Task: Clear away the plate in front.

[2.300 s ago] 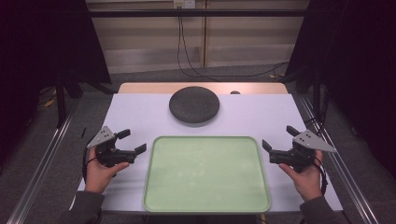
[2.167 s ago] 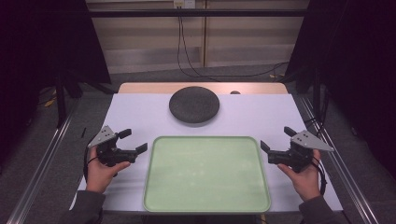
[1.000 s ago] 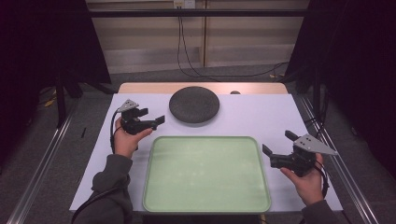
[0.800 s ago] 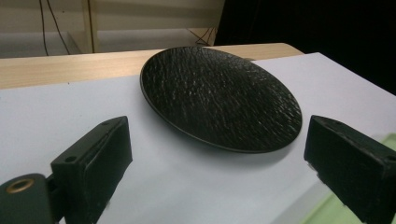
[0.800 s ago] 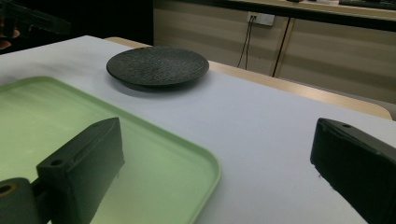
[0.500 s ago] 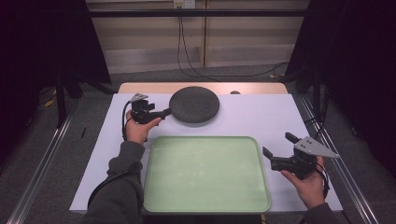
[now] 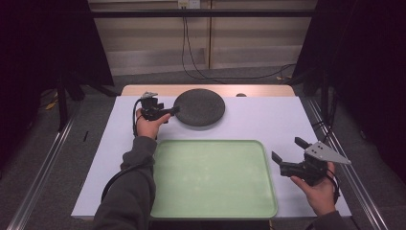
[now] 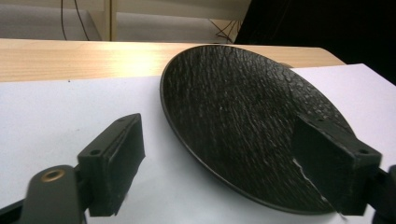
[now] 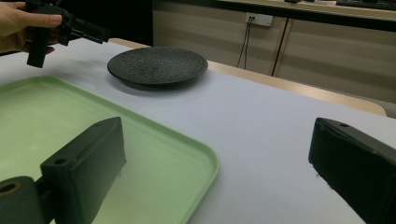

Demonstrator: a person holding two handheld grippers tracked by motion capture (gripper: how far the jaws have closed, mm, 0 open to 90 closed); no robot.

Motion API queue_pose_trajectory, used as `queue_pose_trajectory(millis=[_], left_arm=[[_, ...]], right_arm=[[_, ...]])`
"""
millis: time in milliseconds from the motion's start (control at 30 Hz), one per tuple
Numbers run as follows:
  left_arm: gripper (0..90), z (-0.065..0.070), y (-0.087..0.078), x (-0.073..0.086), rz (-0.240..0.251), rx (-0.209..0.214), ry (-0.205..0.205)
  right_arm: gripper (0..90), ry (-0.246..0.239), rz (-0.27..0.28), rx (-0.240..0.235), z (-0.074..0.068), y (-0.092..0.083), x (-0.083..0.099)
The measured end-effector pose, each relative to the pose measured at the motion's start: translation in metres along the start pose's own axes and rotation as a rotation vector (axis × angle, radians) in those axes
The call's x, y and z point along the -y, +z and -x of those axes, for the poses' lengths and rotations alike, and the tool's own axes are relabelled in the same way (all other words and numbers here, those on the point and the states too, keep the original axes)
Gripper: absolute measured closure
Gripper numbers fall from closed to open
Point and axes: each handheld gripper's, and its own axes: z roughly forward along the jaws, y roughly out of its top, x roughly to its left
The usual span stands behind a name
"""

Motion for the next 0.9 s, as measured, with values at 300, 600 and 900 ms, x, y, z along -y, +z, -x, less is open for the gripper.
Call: queue_pose_trajectory(millis=[300,600,900], left_arm=[[27.6,-0.002,0.018,-0.001,-0.001,-0.025,-0.028],[38.8,-0.007,0.034,0.006,-0.037,-0.031,-0.121],[49.6,-0.004,0.044,0.008,-0.055,-0.045,-0.253]], right_arm=[[3.7,0.002,0.007,-0.003,0.001,-0.001,0.0],[3.8,0.008,0.012,-0.01,0.003,-0.001,0.0],[3.9,0.01,0.012,-0.008,0.003,0.0,0.0]])
